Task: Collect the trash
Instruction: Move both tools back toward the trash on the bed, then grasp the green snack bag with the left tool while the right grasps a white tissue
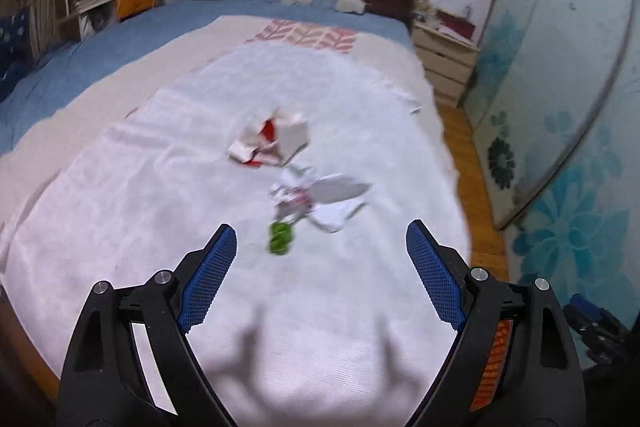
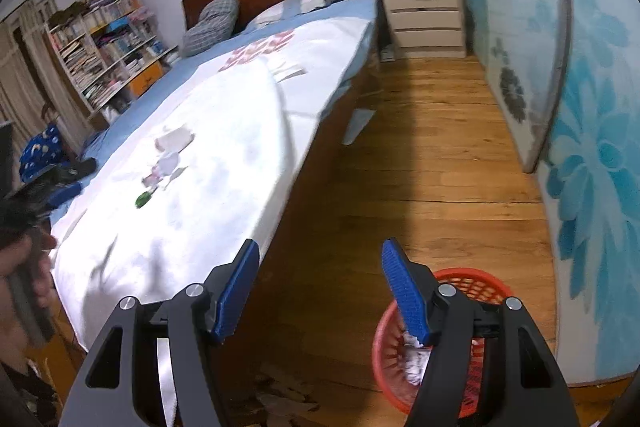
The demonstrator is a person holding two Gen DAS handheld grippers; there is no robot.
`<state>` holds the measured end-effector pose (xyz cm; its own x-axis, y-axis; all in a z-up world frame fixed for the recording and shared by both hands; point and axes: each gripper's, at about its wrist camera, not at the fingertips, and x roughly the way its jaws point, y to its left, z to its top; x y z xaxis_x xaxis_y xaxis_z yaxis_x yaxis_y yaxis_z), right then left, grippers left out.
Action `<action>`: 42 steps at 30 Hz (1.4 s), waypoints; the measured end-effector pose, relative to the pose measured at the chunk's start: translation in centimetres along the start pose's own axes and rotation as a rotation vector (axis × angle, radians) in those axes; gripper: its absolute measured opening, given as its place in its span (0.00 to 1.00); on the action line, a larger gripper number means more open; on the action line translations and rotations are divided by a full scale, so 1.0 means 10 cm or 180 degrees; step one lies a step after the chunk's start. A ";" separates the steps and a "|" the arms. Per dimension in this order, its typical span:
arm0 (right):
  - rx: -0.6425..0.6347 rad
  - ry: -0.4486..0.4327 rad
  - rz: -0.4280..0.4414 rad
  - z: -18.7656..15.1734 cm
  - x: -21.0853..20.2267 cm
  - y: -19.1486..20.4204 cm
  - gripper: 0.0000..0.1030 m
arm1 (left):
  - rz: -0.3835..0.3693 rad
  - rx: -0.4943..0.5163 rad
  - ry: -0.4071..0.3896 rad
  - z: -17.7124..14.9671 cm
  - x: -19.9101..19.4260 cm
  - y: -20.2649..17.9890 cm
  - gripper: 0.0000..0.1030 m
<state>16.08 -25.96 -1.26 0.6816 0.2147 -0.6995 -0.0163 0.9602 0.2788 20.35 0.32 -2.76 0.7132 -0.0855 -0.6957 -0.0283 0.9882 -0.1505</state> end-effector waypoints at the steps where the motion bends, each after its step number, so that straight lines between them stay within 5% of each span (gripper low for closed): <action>1: -0.0015 0.0005 0.0027 0.01 0.04 0.07 0.63 | 0.0035 -0.0009 0.0051 -0.04 0.10 0.05 0.84; 10: -0.0147 0.0122 0.0395 0.10 0.45 0.74 0.63 | 0.0004 -0.0295 0.0286 -0.09 0.57 0.19 0.84; 19: -0.0351 0.0162 0.0502 0.34 0.67 0.86 0.63 | 0.0082 -0.0749 0.0436 -0.07 0.92 0.38 0.77; 24: -0.0386 0.0209 0.0483 0.40 0.70 0.76 0.63 | 0.0129 -0.0561 0.0501 -0.12 0.89 0.28 0.14; 35: -0.0405 0.0246 0.0539 0.32 0.63 0.59 0.63 | -0.0143 -0.0524 0.0501 -0.24 0.51 0.24 0.10; 42: -0.0392 0.0199 0.1009 0.48 1.12 0.82 0.64 | -0.0307 -0.0664 0.0474 -0.31 0.30 0.44 0.10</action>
<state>27.12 -16.51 -3.65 0.5825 0.5127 -0.6308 -0.3109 0.8575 0.4099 20.17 4.01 -7.71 0.6091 -0.2109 -0.7645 -0.1199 0.9284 -0.3517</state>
